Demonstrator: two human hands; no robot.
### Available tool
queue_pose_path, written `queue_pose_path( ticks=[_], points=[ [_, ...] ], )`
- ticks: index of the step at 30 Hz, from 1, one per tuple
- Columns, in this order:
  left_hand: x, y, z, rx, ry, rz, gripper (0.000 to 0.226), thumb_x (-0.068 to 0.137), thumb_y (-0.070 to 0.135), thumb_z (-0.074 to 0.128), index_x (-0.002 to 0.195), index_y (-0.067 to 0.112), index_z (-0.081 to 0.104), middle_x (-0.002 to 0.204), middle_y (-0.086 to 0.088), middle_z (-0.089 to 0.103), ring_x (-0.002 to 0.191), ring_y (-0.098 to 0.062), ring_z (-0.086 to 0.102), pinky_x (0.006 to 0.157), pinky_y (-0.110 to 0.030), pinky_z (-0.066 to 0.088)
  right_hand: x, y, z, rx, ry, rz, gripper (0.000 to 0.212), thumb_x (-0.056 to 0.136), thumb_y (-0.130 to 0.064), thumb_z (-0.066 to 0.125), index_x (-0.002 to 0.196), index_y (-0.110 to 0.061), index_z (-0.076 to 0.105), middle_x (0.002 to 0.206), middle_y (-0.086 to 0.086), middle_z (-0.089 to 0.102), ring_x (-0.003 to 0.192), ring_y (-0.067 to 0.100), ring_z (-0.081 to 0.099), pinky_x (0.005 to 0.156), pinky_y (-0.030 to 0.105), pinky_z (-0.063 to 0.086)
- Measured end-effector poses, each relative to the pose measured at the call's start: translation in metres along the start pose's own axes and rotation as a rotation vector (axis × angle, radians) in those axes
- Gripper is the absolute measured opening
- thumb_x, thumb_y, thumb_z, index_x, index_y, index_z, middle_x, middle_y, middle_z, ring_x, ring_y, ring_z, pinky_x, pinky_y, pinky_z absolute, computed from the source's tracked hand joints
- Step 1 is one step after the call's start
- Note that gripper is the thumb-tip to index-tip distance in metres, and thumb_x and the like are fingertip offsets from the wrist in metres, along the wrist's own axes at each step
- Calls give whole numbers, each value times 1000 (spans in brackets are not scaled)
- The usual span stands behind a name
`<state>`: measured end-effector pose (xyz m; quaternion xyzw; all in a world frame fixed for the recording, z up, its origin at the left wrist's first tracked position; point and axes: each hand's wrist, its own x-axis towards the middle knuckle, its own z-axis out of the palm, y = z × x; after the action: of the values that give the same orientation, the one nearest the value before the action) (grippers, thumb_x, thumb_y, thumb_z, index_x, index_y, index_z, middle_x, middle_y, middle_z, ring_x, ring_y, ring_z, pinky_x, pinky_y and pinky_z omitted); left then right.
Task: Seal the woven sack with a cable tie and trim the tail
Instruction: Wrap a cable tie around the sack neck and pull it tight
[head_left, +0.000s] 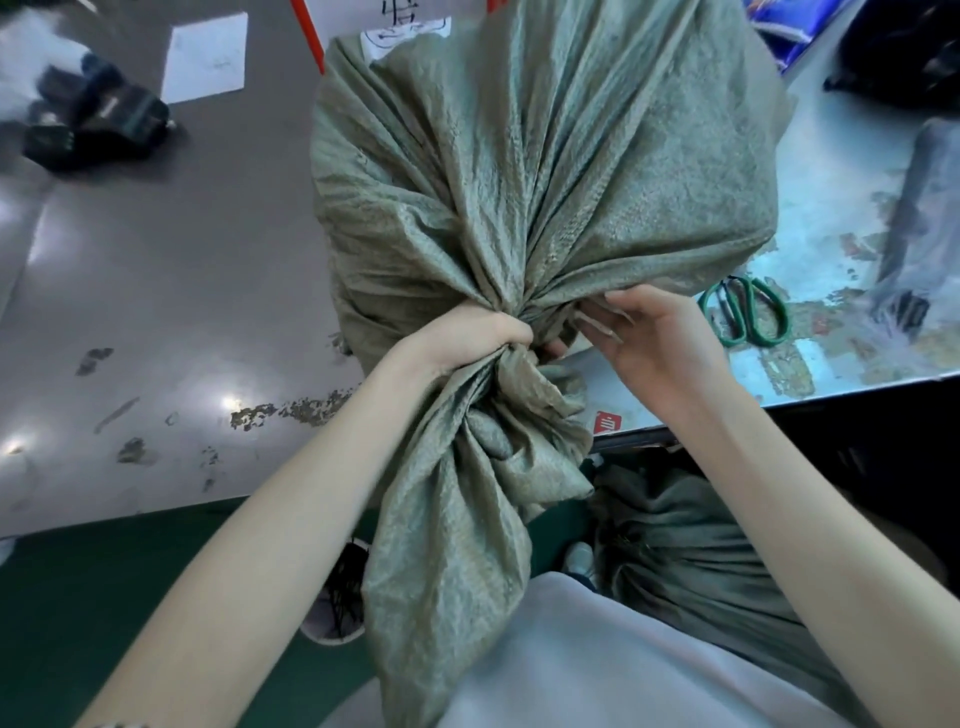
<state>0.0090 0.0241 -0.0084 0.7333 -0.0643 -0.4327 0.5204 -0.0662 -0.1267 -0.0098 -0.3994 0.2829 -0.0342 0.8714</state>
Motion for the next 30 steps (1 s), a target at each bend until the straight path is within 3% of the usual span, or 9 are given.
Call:
queue_pose_path(
  ticks=[2, 4, 6, 10, 14, 18, 23, 27, 30],
  points=[
    [2, -3, 0, 3, 40, 41, 28, 76, -9, 51, 60, 6, 70, 56, 4, 69, 49, -1, 60, 53, -13, 46, -1, -1, -11, -110, 1, -34, 18, 88, 5, 44, 80, -7, 56, 92, 10, 62, 100, 27, 58, 96, 38, 47],
    [5, -5, 4, 25, 111, 64, 19, 75, -8, 55, 73, 0, 73, 58, 5, 69, 51, 0, 60, 53, -10, 45, -2, -4, -20, -163, -2, -79, 20, 89, 5, 43, 86, -7, 60, 96, 9, 67, 98, 24, 64, 91, 35, 52],
    [9, -10, 12, 101, 233, 140, 18, 76, -12, 55, 74, -5, 71, 52, 6, 64, 49, 4, 55, 54, -3, 41, -3, -8, -29, -196, 31, -117, 24, 89, 5, 44, 87, -8, 64, 89, 7, 72, 87, 21, 68, 80, 28, 55],
    [15, -18, 34, -84, 400, 253, 31, 73, -11, 50, 56, 9, 66, 48, 15, 66, 57, 9, 60, 62, -3, 43, 0, -12, -50, -216, 161, -148, 23, 86, 6, 45, 84, -9, 62, 68, 2, 71, 68, 19, 66, 68, 25, 53],
    [25, -25, 39, -124, 509, 328, 24, 71, -11, 58, 57, 7, 64, 54, 20, 66, 63, 11, 60, 67, -4, 43, 9, -9, -77, -300, 384, -248, 22, 83, 5, 47, 82, -12, 60, 68, 4, 66, 58, 15, 60, 56, 20, 48],
    [32, -30, 48, -128, 670, 393, 28, 72, -15, 61, 63, 11, 53, 76, 16, 65, 74, 9, 59, 77, -2, 43, 29, -2, -115, -569, 591, -404, 15, 86, -2, 51, 87, -15, 58, 82, 6, 62, 72, 17, 60, 66, 26, 48],
    [44, -35, 58, -242, 843, 419, 23, 75, -12, 60, 97, -6, 62, 112, -2, 61, 110, -10, 56, 93, -4, 38, 53, -27, -162, -697, 839, -462, 16, 90, -6, 50, 102, -4, 60, 95, 5, 58, 86, 15, 53, 69, 20, 38],
    [45, -34, 64, -220, 875, 471, 32, 77, -15, 58, 102, 6, 59, 120, 1, 55, 112, -4, 52, 91, 2, 34, 69, -67, -197, -822, 1008, -512, 20, 92, -7, 49, 108, 1, 57, 101, 8, 55, 91, 19, 51, 75, 23, 39],
    [45, -36, 64, -199, 881, 488, 32, 77, -15, 58, 107, -5, 61, 122, 1, 53, 105, 5, 50, 89, 5, 34, 77, -96, -226, -1006, 1108, -491, 23, 94, -8, 46, 113, 3, 54, 118, 19, 56, 109, 29, 52, 90, 32, 39]
  ],
)
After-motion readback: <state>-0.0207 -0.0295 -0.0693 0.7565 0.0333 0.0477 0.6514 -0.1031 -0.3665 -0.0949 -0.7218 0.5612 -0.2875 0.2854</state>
